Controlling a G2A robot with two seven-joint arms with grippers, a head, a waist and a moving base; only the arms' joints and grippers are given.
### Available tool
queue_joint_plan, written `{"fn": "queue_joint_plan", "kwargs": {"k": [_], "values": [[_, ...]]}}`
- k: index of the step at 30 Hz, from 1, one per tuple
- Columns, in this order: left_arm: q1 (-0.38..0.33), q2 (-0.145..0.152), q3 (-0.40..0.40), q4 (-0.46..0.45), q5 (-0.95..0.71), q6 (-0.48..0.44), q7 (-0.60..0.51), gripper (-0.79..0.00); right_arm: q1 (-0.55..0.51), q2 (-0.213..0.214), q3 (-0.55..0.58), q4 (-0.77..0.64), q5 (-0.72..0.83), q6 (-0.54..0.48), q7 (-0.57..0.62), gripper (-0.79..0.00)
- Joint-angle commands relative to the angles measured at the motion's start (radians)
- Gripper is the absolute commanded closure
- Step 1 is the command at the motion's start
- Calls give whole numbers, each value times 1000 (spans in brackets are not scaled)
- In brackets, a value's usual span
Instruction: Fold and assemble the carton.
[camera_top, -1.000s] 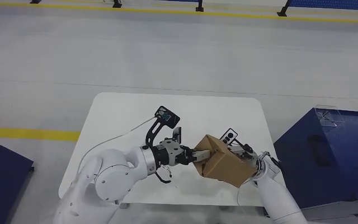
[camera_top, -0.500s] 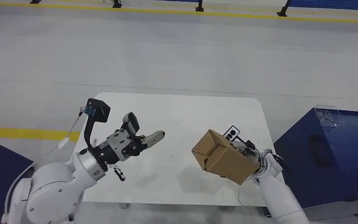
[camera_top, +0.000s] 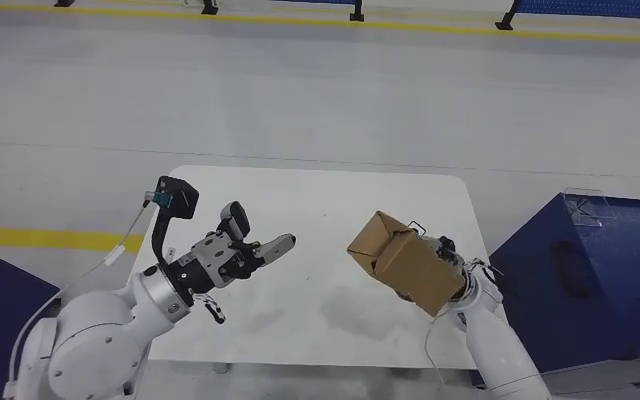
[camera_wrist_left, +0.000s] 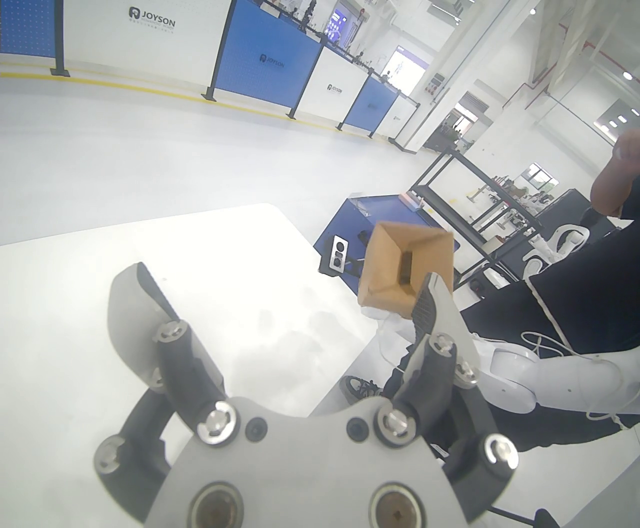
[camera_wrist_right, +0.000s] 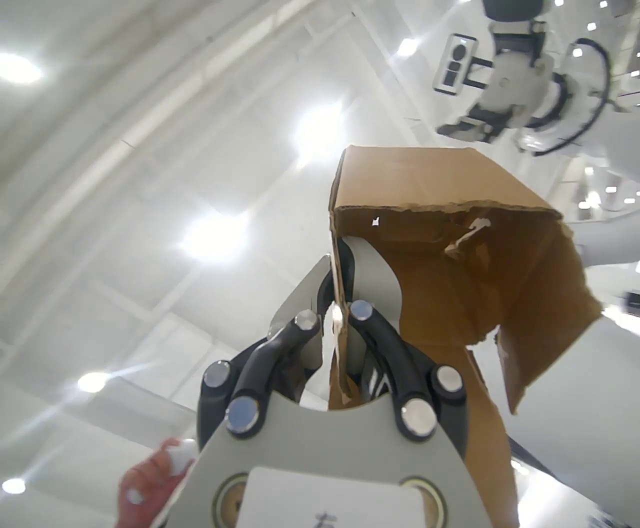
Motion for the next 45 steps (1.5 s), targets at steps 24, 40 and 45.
{"fn": "queue_joint_plan", "kwargs": {"k": [24,40,45], "values": [[0,0,0,0,0,0,0,-785,50,-4,-15,-491,764,-791,-2545,0],[0,0,0,0,0,0,0,-785,259,-73,-211,-184,884,-1016,-2514,-785],[0,0,0,0,0,0,0,-785,226,-66,-152,-242,894,-855,-2368,-785]]}}
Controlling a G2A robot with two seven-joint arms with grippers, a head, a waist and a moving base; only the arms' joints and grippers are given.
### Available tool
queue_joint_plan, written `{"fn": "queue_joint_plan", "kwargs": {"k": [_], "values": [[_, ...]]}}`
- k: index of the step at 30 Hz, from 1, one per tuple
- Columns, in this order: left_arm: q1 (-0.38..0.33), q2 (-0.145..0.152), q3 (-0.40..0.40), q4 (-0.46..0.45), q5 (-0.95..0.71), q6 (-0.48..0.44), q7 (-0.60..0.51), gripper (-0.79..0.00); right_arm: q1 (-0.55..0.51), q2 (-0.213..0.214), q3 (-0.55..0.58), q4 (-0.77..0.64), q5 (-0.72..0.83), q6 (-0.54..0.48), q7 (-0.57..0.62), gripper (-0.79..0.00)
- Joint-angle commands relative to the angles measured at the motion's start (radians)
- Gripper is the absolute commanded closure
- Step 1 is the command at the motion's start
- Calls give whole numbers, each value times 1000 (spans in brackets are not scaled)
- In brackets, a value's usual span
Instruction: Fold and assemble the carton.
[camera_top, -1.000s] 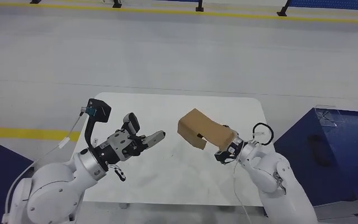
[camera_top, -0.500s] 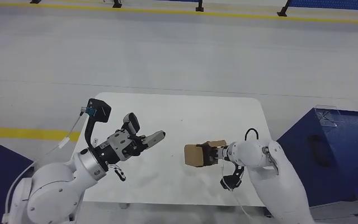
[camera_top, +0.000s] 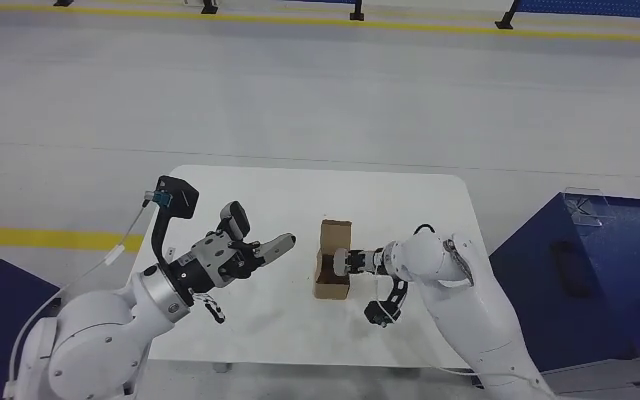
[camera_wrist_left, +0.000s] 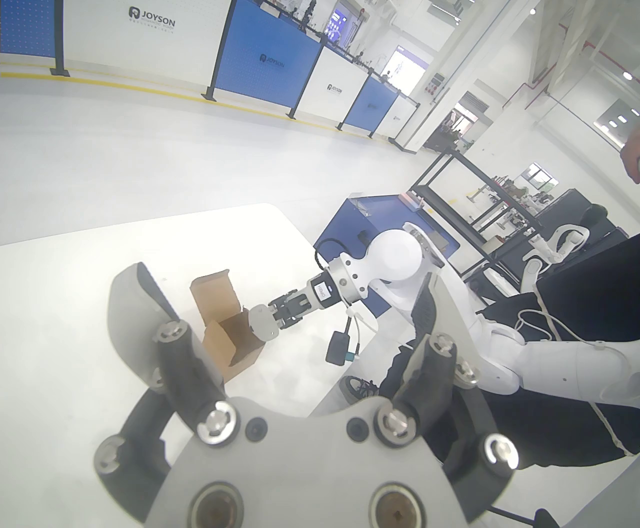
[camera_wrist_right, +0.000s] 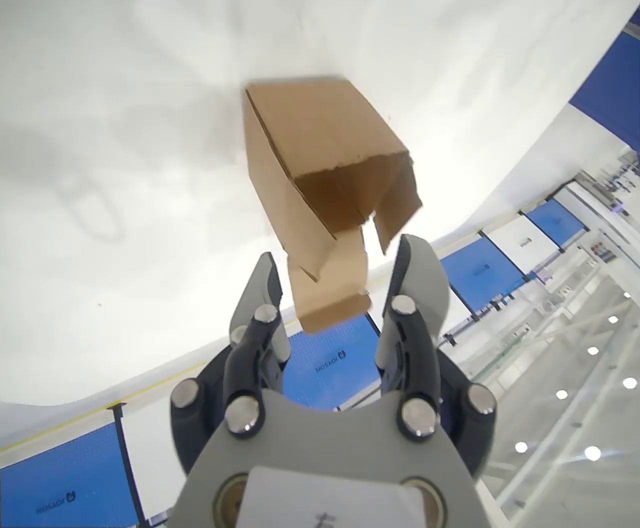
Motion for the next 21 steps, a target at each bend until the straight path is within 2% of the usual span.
{"fn": "queue_joint_plan", "kwargs": {"k": [1,8,10,12,15,17,19,21], "values": [[0,0,0,0,0,0,0,-785,-35,8,37,-33,-21,131,108,-785],[0,0,0,0,0,0,0,-785,-219,42,198,-120,-132,557,465,-785],[0,0,0,0,0,0,0,-785,-265,52,243,-128,-232,655,602,-785],[0,0,0,0,0,0,0,-785,-301,60,281,-129,-381,727,796,-785],[0,0,0,0,0,0,0,-785,-337,71,308,-101,-698,775,1139,-785],[0,0,0,0,0,0,0,-785,-352,74,310,-49,-828,758,1349,-785],[0,0,0,0,0,0,0,-785,-350,73,314,8,-858,735,1486,-785],[0,0,0,0,0,0,0,-785,-336,79,316,43,-1001,705,1611,-785]]}}
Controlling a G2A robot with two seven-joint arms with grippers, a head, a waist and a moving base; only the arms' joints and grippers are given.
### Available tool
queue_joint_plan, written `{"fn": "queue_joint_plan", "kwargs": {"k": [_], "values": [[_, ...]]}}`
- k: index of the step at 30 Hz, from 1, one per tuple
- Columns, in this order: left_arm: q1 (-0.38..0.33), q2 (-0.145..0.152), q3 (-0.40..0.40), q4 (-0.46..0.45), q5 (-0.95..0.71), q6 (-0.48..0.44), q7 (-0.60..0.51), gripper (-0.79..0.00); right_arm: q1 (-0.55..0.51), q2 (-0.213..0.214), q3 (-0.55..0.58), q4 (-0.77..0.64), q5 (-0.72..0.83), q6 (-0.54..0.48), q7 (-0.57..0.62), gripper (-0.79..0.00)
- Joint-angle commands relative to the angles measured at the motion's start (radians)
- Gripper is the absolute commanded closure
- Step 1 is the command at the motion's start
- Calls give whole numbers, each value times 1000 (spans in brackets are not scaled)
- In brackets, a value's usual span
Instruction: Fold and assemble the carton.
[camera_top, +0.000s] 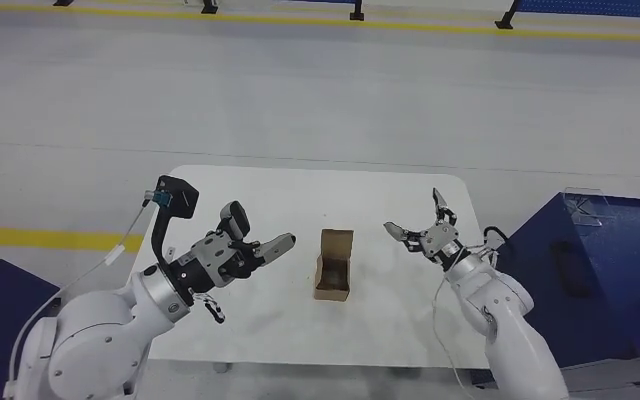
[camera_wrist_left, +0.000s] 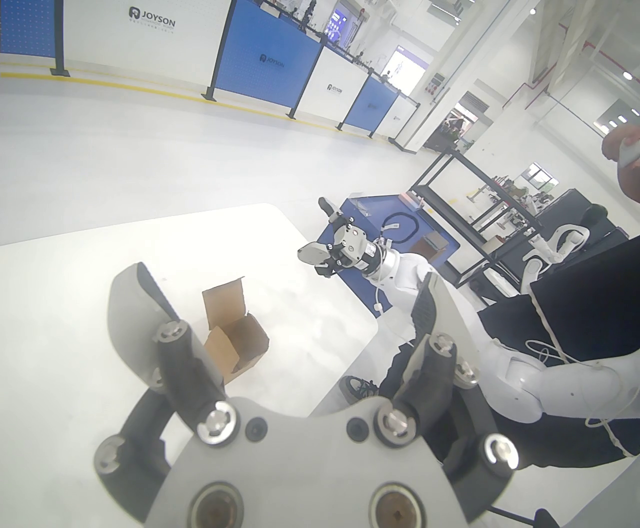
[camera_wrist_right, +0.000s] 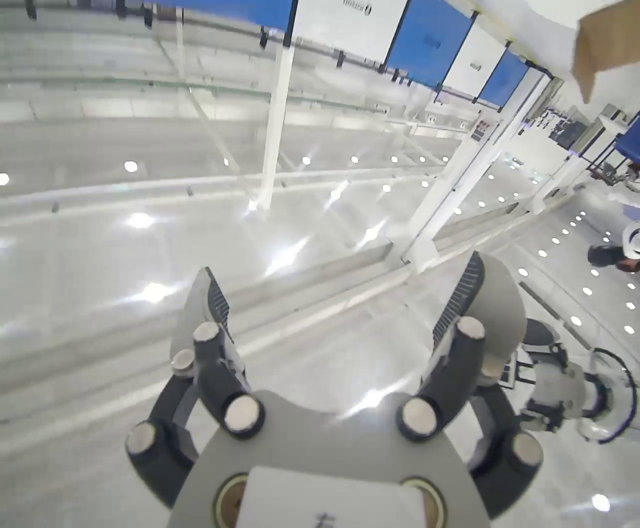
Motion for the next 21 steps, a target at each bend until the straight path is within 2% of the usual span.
{"fn": "queue_joint_plan", "kwargs": {"k": [1,3,7,9,11,21], "values": [[0,0,0,0,0,0,0,-785,14,7,4,45,-176,-48,191,-785],[0,0,0,0,0,0,0,-785,25,12,6,101,-302,-119,313,-785],[0,0,0,0,0,0,0,-785,53,15,12,179,-380,-187,459,-785],[0,0,0,0,0,0,0,-785,66,16,18,212,-393,-202,517,-785],[0,0,0,0,0,0,0,-785,78,14,18,242,-343,-179,600,-785],[0,0,0,0,0,0,0,-785,82,14,21,253,-326,-174,613,-785]]}}
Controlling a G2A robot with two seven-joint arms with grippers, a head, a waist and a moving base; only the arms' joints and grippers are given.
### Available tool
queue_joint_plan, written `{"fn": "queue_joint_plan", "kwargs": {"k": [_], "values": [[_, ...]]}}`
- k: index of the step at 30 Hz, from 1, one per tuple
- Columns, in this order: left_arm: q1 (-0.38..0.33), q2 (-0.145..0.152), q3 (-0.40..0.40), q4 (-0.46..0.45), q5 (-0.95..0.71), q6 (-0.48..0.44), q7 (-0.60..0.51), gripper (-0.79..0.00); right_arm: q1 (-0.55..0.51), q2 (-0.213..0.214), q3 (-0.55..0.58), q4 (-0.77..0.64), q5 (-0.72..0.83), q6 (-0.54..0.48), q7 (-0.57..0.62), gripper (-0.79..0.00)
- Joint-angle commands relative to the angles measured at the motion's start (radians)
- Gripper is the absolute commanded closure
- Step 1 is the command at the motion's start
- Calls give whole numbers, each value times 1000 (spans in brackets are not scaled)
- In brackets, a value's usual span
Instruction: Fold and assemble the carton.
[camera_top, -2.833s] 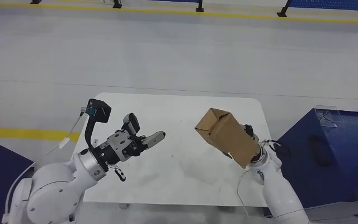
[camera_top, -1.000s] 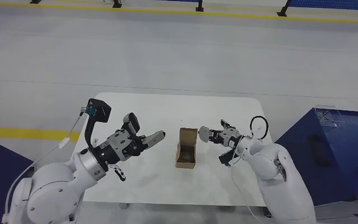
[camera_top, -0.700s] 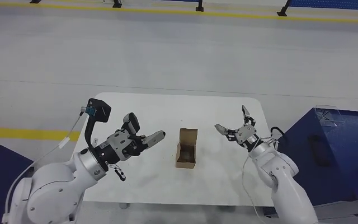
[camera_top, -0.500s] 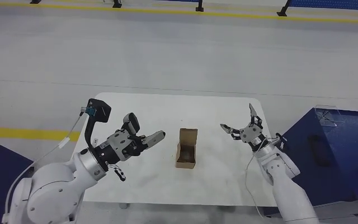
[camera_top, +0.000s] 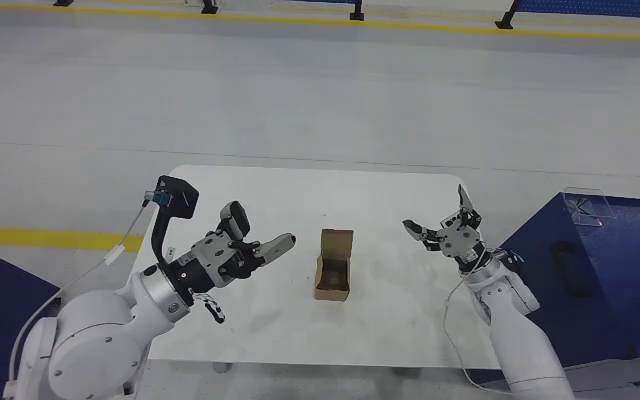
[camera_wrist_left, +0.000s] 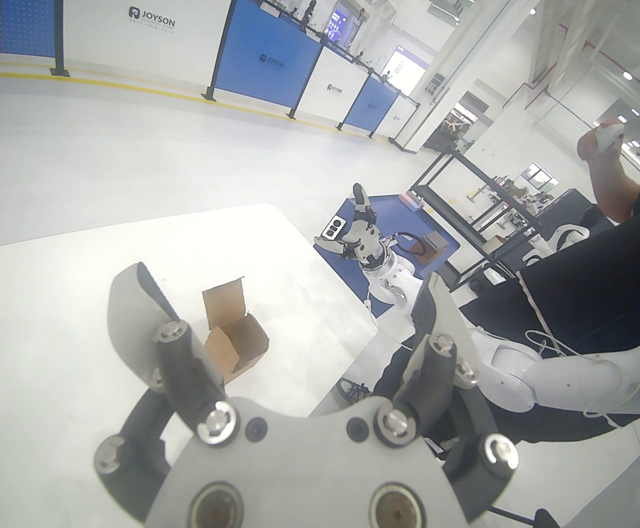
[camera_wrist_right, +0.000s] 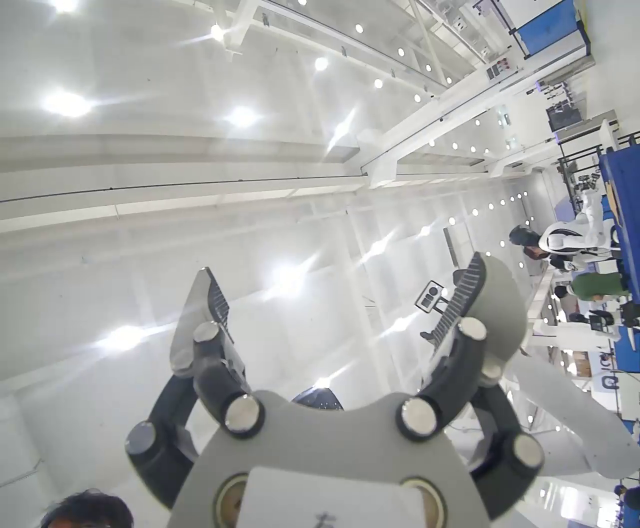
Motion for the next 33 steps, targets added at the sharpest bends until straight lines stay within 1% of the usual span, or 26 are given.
{"fn": "queue_joint_plan", "kwargs": {"k": [1,19,21,23,24,26,27,30,31,33], "values": [[0,0,0,0,0,0,0,-785,0,0,0,0,0,0,0,-785],[0,0,0,0,0,0,0,-785,0,0,0,0,0,0,0,-785],[0,0,0,0,0,0,0,-785,-6,2,0,-24,-37,-1,-16,-785],[-1,1,6,12,13,30,-12,-785,-24,10,11,-62,-124,9,-43,-785],[-11,2,9,17,6,52,-24,-785,-36,16,18,-84,-182,27,-70,-785],[-45,5,27,23,27,88,-93,-785,-62,28,39,-128,-250,101,-60,-785],[-66,7,38,27,46,100,-123,-785,-75,35,57,-144,-291,138,-74,-785],[-126,9,86,57,80,137,-204,-785,-113,53,104,-225,-419,208,-155,-785],[-141,10,94,72,97,152,-219,-785,-121,56,111,-245,-447,226,-171,-785],[-196,9,137,109,111,196,-275,-785,-143,64,140,-305,-494,283,-229,-785]]}}
